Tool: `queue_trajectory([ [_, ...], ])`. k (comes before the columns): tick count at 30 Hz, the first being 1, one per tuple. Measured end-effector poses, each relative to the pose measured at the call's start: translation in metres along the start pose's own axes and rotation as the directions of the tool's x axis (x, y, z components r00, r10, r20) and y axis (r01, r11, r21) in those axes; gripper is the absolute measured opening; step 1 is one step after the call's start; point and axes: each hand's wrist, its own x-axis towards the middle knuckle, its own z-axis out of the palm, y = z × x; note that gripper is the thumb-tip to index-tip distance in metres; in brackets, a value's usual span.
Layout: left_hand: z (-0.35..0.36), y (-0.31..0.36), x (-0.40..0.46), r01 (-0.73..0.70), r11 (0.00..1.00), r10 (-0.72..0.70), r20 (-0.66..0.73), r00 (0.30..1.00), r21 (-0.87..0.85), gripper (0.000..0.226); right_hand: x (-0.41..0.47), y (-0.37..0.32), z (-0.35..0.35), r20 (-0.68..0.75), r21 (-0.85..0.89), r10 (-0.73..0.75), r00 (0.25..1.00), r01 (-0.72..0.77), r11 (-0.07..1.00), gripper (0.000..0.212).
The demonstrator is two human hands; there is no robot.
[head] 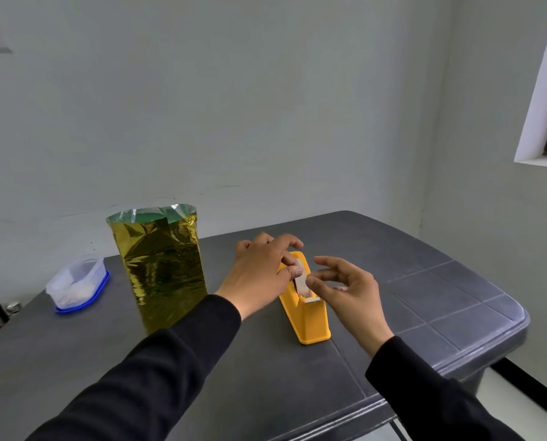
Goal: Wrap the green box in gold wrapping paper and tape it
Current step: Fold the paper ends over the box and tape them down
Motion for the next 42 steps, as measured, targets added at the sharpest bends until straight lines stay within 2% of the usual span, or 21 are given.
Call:
queue_trajectory([
  [5,-0.036,-0.009,-0.004,0.002,0.995,0.003,-0.045,0.999,0.104,0.051,0.014,-0.022,0.026,0.045,0.029,0.068,0.997,-0.069,0.997,0.028],
  [8,-0.062,-0.019,-0.013,0.043,0.998,-0.033,-0.19,0.981,0.047,0.065,0.023,-0.038,0.044,0.057,0.106,0.098,0.994,-0.103,0.989,0.033],
  [10,-0.08,-0.03,-0.023,0.044,0.997,-0.06,-0.332,0.941,-0.056,0.06,0.028,-0.048,0.055,0.088,0.188,0.12,0.989,-0.135,0.973,0.037],
  [13,-0.106,-0.051,-0.044,0.013,0.995,-0.062,-0.517,0.854,-0.099,0.036,0.034,-0.063,0.072,0.165,0.333,0.169,0.972,-0.216,0.918,0.042],
  [16,-0.127,-0.075,-0.066,0.077,0.991,-0.134,-0.68,0.721,-0.113,0.017,0.041,-0.08,0.09,0.221,0.426,0.19,0.957,-0.27,0.863,0.041],
  [19,-0.14,-0.105,-0.082,0.187,0.922,-0.385,-0.739,0.553,-0.34,0.009,0.048,-0.101,0.111,0.275,0.444,0.169,0.947,-0.281,0.851,0.041],
  [21,-0.142,-0.125,-0.087,0.233,0.81,-0.577,-0.661,0.48,-0.538,0.011,0.051,-0.115,0.125,0.294,0.438,0.142,0.945,-0.265,0.859,0.042],
  [22,-0.141,-0.133,-0.088,0.255,0.743,-0.653,-0.587,0.478,-0.619,0.012,0.053,-0.122,0.131,0.296,0.428,0.124,0.947,-0.248,0.869,0.042],
  [24,-0.137,-0.143,-0.088,0.295,0.631,-0.731,-0.424,0.535,-0.717,0.012,0.057,-0.136,0.142,0.303,0.394,0.083,0.949,-0.204,0.896,0.041],
  [26,-0.132,-0.147,-0.086,0.328,0.568,-0.734,-0.285,0.616,-0.755,0.014,0.062,-0.147,0.15,0.308,0.364,0.049,0.95,-0.165,0.917,0.043],
  [28,-0.129,-0.147,-0.083,0.347,0.535,-0.716,-0.196,0.67,-0.77,0.015,0.067,-0.156,0.158,0.313,0.347,0.031,0.949,-0.145,0.927,0.046],
  [33,-0.127,-0.15,-0.072,0.427,0.555,-0.651,-0.052,0.758,-0.714,0.016,0.077,-0.166,0.173,0.332,0.304,0.04,0.942,-0.147,0.941,0.048],
  [38,-0.133,-0.149,-0.064,0.436,0.697,-0.553,-0.039,0.832,-0.569,0.023,0.081,-0.164,0.187,0.37,0.226,0.101,0.923,-0.195,0.954,0.051],
  [42,-0.14,-0.149,-0.059,0.514,0.653,-0.558,0.106,0.823,-0.555,0.035,0.085,-0.159,0.196,0.402,0.089,0.157,0.902,-0.209,0.974,0.054],
])
